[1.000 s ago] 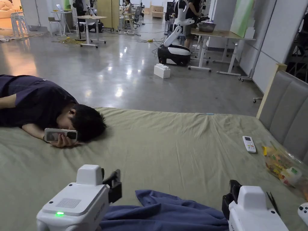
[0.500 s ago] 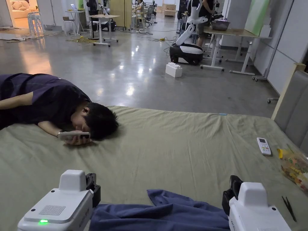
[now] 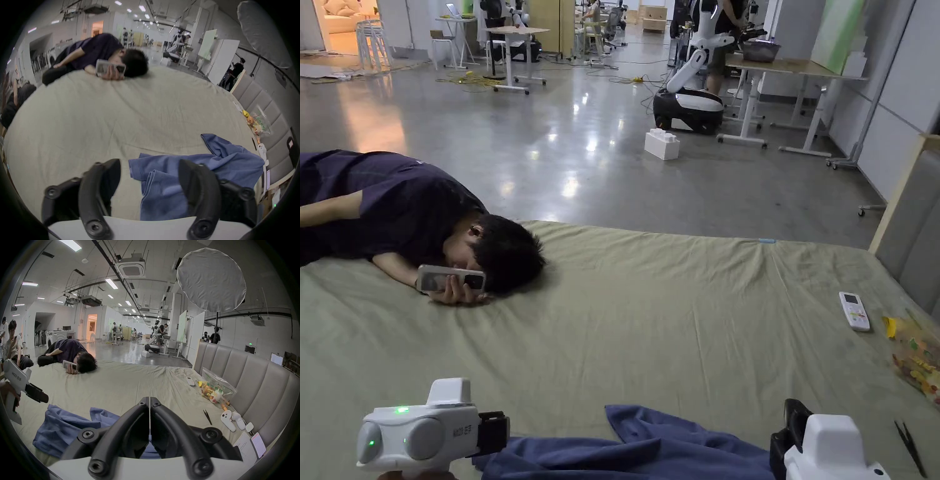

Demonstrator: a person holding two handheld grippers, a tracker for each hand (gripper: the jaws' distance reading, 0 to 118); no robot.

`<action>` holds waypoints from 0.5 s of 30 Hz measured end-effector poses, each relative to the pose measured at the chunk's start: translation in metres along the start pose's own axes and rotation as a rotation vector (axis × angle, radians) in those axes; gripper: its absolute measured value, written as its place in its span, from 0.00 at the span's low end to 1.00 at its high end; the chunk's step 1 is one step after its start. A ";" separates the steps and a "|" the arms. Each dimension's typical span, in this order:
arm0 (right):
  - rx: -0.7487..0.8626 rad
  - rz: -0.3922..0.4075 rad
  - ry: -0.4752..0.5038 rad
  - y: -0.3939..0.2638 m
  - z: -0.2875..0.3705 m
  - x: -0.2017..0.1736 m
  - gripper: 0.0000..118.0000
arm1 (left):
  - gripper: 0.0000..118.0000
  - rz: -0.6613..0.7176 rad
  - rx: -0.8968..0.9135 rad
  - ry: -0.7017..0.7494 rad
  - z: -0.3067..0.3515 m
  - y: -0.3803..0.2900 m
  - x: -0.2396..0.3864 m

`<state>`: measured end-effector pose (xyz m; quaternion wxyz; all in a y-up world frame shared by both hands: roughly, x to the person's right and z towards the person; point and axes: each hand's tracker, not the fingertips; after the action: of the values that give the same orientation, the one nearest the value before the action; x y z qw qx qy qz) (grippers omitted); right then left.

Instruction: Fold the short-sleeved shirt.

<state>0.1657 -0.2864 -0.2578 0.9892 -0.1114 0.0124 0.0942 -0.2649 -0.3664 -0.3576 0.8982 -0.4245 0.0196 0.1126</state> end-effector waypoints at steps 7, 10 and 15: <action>-0.059 -0.004 -0.014 -0.016 -0.009 0.007 0.01 | 0.74 0.018 -0.126 0.120 -0.060 -0.003 0.007; -0.078 -0.002 -0.021 -0.023 -0.009 0.010 0.01 | 0.74 -0.039 -0.173 0.173 -0.082 -0.012 0.015; -0.101 0.000 -0.033 -0.031 -0.008 0.017 0.01 | 0.66 -0.136 -0.141 0.162 -0.085 -0.023 0.024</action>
<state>0.1880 -0.3152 -0.2596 0.9824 -0.1597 -0.0087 0.0963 -0.2313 -0.4414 -0.3971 0.8672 -0.4946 0.0553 0.0180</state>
